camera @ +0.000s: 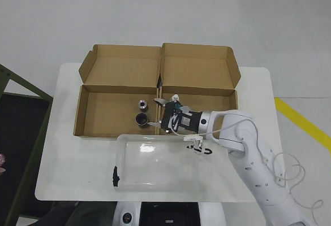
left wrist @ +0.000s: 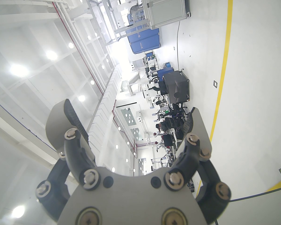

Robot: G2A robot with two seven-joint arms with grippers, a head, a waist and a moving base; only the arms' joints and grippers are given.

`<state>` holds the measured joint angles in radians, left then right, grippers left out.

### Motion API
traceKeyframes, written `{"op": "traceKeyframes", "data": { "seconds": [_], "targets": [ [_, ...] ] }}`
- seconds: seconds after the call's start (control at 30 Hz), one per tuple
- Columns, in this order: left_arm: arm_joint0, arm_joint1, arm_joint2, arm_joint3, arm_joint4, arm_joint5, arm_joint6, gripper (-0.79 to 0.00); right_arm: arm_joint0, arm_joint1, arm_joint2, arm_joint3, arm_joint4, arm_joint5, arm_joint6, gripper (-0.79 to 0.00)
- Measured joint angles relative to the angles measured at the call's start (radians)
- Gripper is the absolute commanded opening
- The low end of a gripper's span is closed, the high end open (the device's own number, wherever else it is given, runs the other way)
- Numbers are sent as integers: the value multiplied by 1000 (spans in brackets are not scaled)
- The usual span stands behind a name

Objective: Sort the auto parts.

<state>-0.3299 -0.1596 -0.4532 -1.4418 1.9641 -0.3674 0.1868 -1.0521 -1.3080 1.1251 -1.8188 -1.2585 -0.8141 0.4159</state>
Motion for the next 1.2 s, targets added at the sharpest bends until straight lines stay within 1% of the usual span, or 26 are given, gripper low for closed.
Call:
{"op": "traceKeyframes", "data": {
  "seconds": [0.07,0.17,0.2,0.23,0.27,0.3,0.47,0.67,0.87,0.9,1.2],
  "targets": [
    [0,0,0,0,0,0,0,0,-51,11,46,-29,-16,-10,-37,-311],
    [0,0,0,0,0,0,0,0,-123,26,113,-60,-43,-7,-103,-274],
    [0,0,0,0,0,0,0,0,-143,29,133,-69,-53,3,-128,-252],
    [0,0,0,0,0,0,0,0,-163,32,154,-78,-65,19,-156,-182],
    [0,0,0,0,0,0,0,0,-192,36,180,-86,-81,42,-195,-148],
    [0,0,0,0,0,0,0,0,-213,38,198,-90,-92,59,-224,-132],
    [0,0,0,0,0,0,0,0,-312,52,281,-90,-129,98,-352,-126],
    [0,0,0,0,0,0,0,0,-402,65,373,-88,-141,133,-468,-111],
    [0,0,0,0,0,0,0,0,-488,75,451,-106,-164,176,-548,-92],
    [0,0,0,0,0,0,0,0,-500,77,461,-108,-166,181,-557,-80],
    [0,0,0,0,0,0,0,0,-606,86,537,-123,-174,226,-644,-71]
  ]
}}
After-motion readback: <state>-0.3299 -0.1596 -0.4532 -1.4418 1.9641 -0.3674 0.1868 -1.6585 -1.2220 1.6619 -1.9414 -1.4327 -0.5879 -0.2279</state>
